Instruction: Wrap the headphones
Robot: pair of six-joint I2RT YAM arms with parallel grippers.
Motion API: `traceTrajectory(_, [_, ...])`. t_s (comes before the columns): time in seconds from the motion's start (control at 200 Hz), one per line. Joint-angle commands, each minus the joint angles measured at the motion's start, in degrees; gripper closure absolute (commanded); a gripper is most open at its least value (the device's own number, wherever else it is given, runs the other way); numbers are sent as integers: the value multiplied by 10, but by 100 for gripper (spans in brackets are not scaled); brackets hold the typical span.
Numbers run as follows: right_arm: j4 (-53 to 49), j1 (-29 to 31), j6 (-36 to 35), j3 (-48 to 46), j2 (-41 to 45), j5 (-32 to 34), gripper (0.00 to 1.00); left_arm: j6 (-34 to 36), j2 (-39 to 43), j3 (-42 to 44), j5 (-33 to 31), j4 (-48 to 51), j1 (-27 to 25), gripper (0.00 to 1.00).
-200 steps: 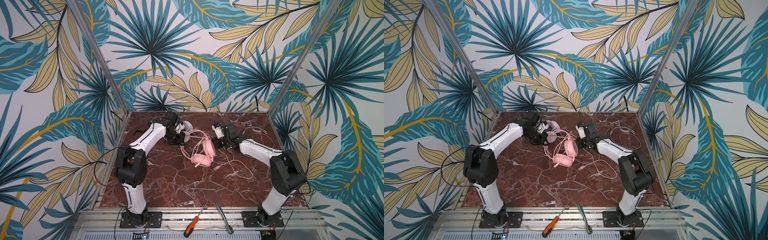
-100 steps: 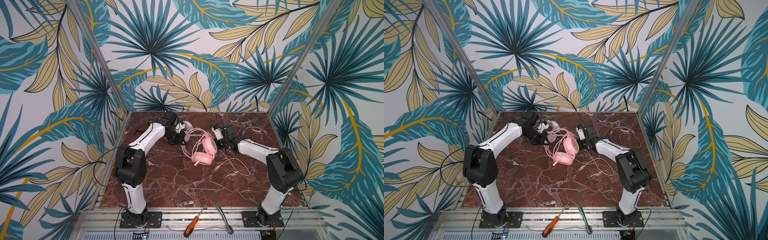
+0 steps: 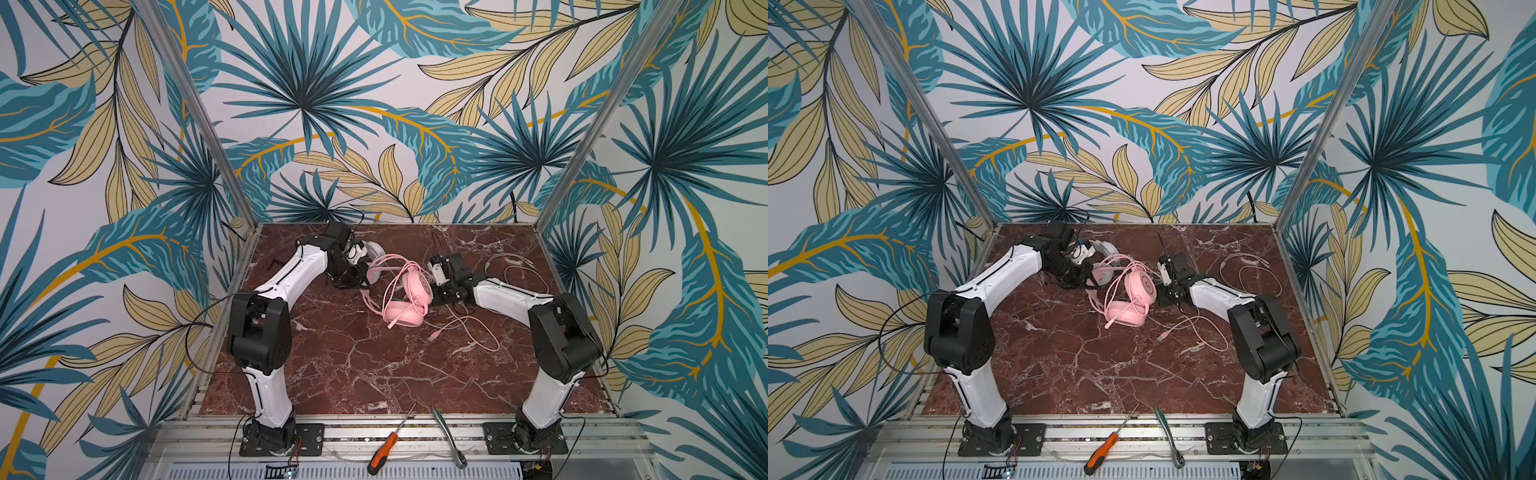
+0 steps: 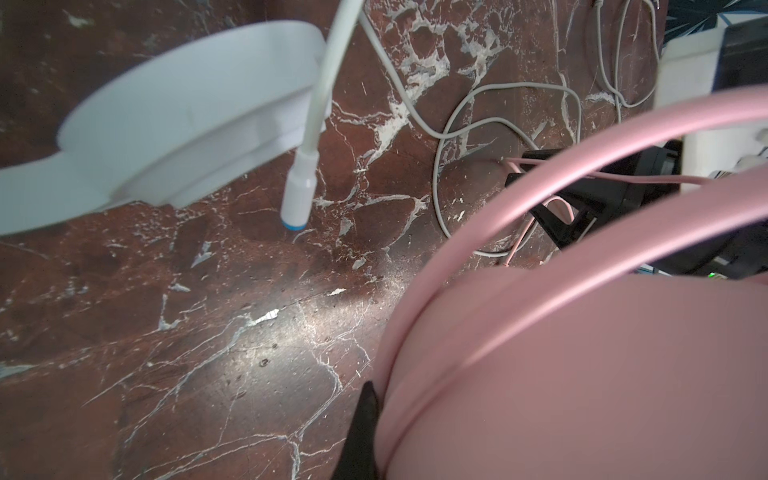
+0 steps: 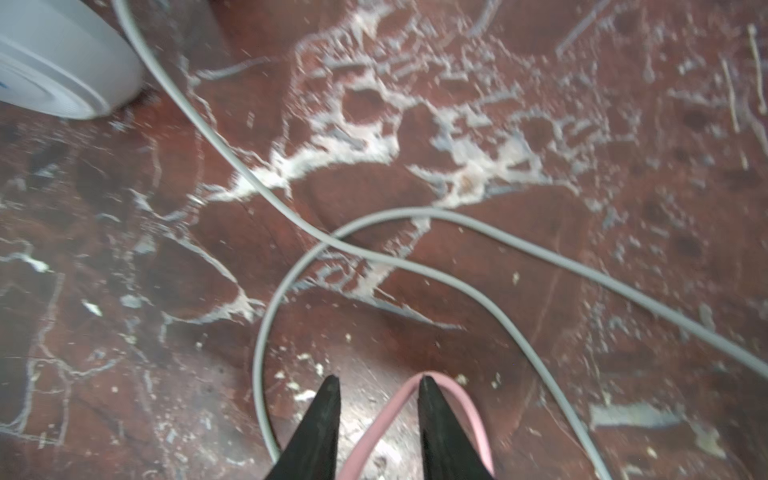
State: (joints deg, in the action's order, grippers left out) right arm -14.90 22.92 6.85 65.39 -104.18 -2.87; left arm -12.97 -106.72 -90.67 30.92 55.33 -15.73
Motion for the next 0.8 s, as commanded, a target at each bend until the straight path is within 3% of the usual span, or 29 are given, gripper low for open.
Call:
traceTrajectory(0.0, [-55,-3,10,-18,4,29,66,-14,29,-19,45,-6,6,100])
traceTrajectory(0.596, [-116,-4,20,-60,92,12,65,-21,20,-21,40,-7,10,100])
traceTrajectory(0.796, [-122,-5,33,-97,141,-1,55,-26,18,-24,43,-8,11,100])
